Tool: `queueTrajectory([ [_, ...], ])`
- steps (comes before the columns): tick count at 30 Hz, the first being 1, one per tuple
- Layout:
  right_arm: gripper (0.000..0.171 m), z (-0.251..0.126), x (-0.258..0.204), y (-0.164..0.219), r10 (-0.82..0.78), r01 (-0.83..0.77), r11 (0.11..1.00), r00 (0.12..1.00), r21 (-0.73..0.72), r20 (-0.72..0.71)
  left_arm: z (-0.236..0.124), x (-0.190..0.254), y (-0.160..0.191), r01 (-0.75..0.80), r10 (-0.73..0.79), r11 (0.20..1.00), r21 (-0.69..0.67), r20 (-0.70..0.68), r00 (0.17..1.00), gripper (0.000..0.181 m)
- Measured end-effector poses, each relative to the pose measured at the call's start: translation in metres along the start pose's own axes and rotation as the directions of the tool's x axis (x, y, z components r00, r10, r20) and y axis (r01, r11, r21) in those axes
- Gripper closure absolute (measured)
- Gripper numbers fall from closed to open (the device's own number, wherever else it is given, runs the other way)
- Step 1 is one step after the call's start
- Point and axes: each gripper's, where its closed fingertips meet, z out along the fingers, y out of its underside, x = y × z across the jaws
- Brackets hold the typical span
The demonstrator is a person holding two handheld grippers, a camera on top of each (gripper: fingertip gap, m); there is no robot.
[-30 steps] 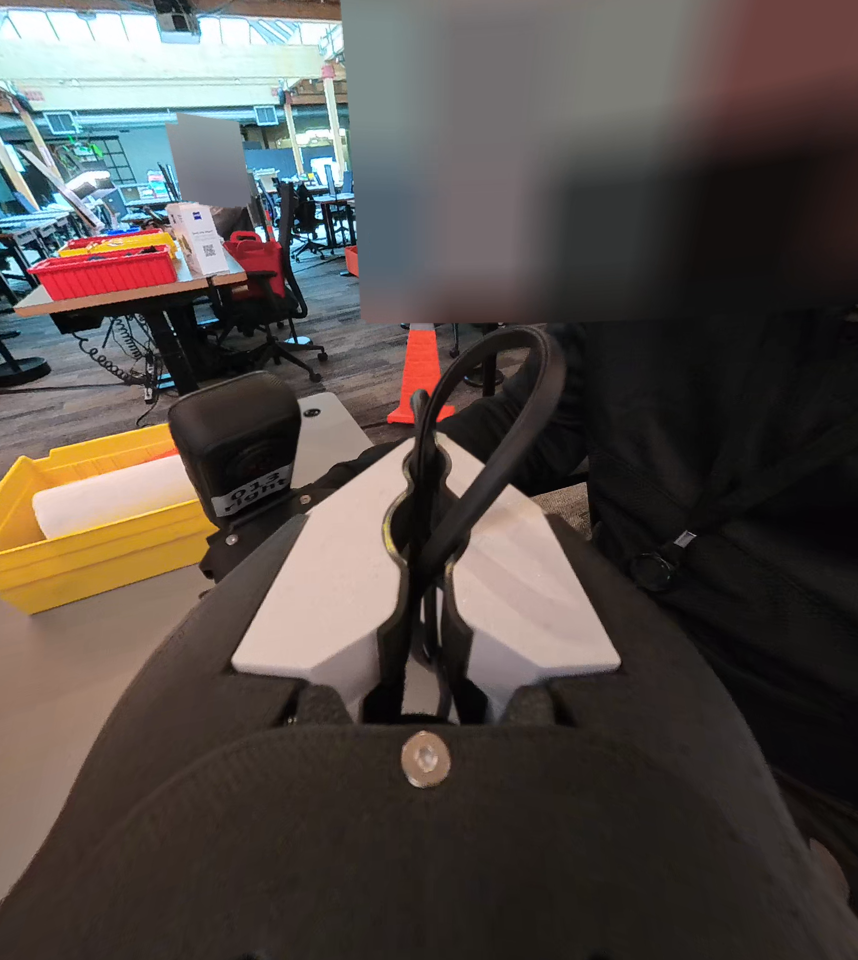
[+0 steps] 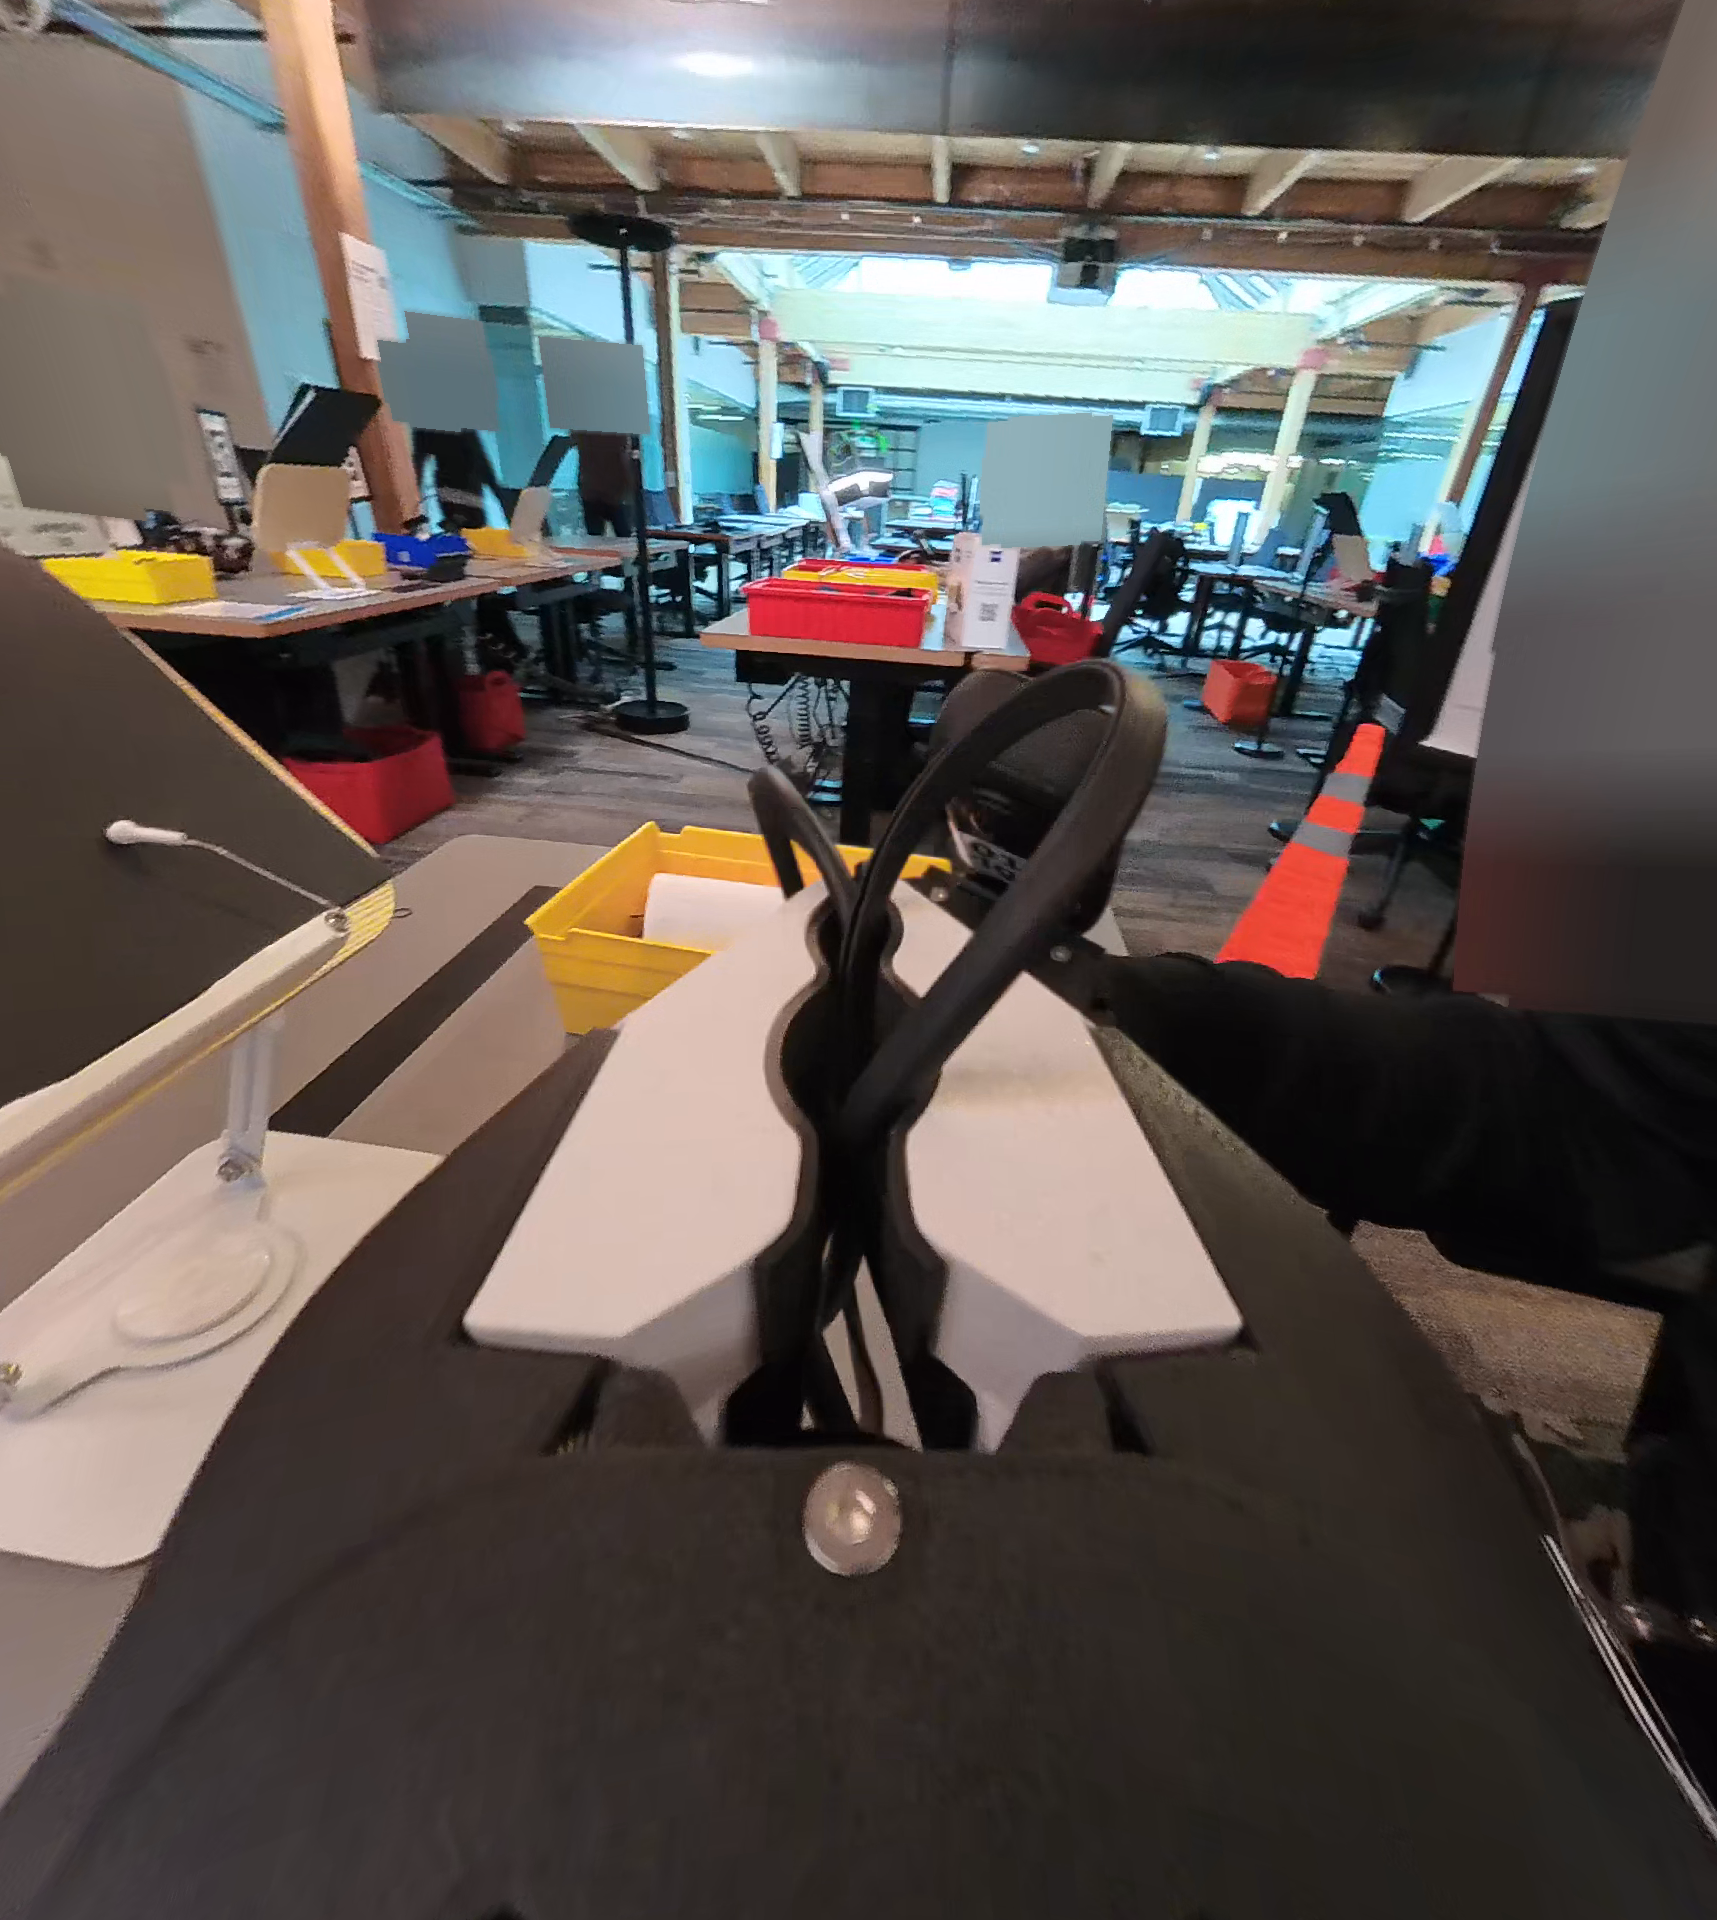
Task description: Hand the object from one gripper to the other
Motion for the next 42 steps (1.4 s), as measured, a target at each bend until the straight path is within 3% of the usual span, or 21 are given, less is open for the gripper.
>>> queueTrajectory([
  [6,0.021,-0.007,0.021,0.030,0.028,-0.034,0.994,0.998,-0.106,-0.050,-0.011,-0.018,-0.007,0.012,-0.014,1.000,0.022,0.098,0.995,0.181],
  [9,0.012,-0.024,0.050,0.032,0.027,-0.048,0.992,0.984,-0.116,-0.174,-0.016,-0.029,-0.008,0.031,-0.036,0.999,0.038,0.149,0.988,0.181],
  [14,0.012,-0.031,0.051,-0.005,-0.045,0.043,0.999,0.965,-0.014,-0.259,-0.012,-0.032,-0.003,0.054,-0.059,0.998,0.038,0.168,0.984,0.181],
  [25,0.013,-0.002,0.028,-0.017,-0.071,0.087,0.995,0.966,0.054,-0.249,0.009,-0.015,0.011,0.078,-0.075,0.997,-0.024,0.120,0.990,0.181],
  [31,0.041,0.010,0.010,-0.014,-0.085,0.092,0.995,0.980,0.032,-0.181,0.010,-0.017,0.012,0.098,-0.097,0.995,0.000,0.134,0.986,0.181],
  [42,0.129,0.010,-0.004,-0.018,-0.069,0.075,0.996,0.992,0.057,-0.104,0.005,-0.022,0.007,0.098,-0.101,0.995,0.026,0.156,0.983,0.181],
])
